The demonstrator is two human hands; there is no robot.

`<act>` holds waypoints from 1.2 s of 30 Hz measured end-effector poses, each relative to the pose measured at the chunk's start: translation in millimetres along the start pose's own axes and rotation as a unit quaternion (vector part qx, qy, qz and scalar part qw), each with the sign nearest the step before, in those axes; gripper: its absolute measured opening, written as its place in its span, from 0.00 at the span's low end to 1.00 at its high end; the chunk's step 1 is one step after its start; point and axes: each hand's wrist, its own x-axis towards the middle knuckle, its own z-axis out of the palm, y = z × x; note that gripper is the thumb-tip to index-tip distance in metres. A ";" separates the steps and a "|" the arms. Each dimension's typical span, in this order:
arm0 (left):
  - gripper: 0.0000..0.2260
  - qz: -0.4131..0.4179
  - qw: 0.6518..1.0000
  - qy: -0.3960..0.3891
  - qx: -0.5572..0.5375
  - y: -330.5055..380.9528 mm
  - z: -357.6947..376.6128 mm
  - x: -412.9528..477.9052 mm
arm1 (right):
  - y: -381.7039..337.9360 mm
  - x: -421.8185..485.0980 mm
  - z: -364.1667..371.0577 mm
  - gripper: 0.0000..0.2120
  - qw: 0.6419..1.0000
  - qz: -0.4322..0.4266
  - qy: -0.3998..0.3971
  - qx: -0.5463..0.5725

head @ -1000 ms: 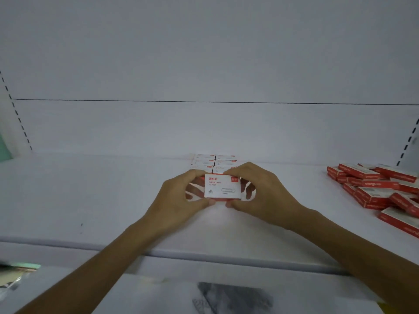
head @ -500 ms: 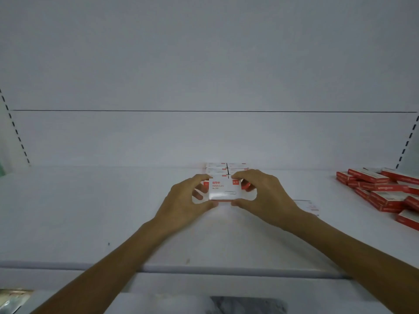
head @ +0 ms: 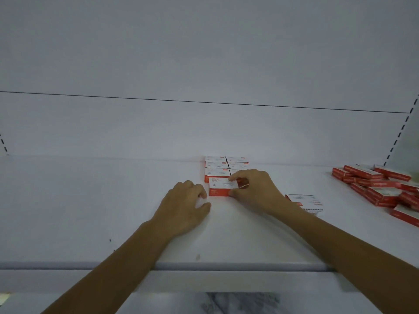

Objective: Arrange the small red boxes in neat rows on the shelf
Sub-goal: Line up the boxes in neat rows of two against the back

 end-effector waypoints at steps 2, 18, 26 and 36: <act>0.12 0.000 1.000 0.001 0.004 1.8 -0.4 -0.5 | -1.1 1.7 2.7 0.17 1.000 0.006 0.004 -0.002; 0.12 0.017 0.999 0.019 0.029 1.7 3.0 1.5 | -3.2 14.7 12.8 0.11 0.998 -0.005 0.011 -0.066; 0.13 0.036 0.995 0.003 0.096 11.7 0.2 2.5 | 0.5 8.4 -4.5 0.17 0.999 -0.029 -0.031 -0.032; 0.08 0.076 0.996 0.016 0.053 59.5 16.5 15.1 | 54.5 -21.8 -86.3 0.27 0.953 0.114 -0.057 -0.276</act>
